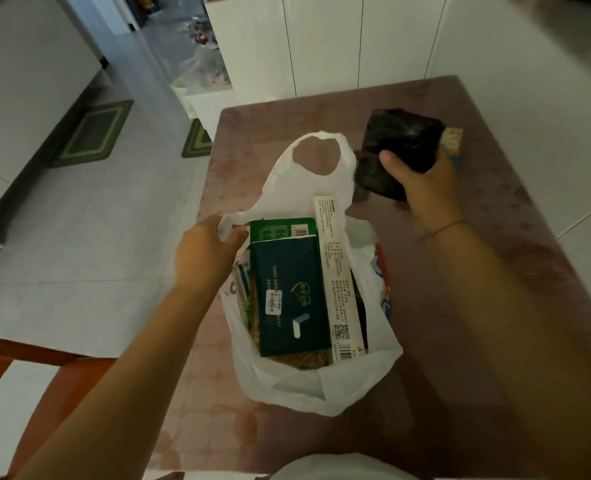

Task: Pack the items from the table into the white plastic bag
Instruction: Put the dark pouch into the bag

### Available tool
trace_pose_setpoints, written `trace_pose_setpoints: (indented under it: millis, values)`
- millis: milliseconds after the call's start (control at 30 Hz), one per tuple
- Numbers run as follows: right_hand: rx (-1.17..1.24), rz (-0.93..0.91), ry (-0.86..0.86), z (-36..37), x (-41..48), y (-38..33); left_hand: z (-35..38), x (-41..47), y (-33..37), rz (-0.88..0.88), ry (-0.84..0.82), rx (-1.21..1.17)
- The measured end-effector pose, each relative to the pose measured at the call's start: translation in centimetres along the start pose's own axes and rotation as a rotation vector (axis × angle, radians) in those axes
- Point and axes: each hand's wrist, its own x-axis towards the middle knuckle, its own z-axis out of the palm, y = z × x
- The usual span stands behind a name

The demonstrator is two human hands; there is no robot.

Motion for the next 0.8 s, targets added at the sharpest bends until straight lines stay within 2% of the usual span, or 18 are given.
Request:
trace_pose_setpoints:
  millis: [133,233,467,567,733,800]
  values:
    - [0.281,0.163,-0.316,5.2,-3.5,-3.0,-0.2,1.5,0.6,-0.013,-0.078,0.044]
    - [0.268,0.303,-0.449,7.7,-5.0,-2.1,-0.2,3.1,0.5,-0.03,-0.152,0.122]
    - [-0.032,0.289,-0.301,8.8,-4.2,1.4,0.3,8.0,1.6,0.099,-0.335,0.332]
    - [-0.07,0.273,-0.271,8.9,-3.5,2.7,1.3,9.3,3.0,0.191,-0.419,0.392]
    - [-0.003,0.341,-0.246,10.4,-2.2,3.7,2.0,11.0,4.9,0.232,-0.38,0.314]
    - [-0.085,0.343,-0.275,10.7,-2.1,3.7,2.1,11.7,4.9,0.252,-0.295,0.243]
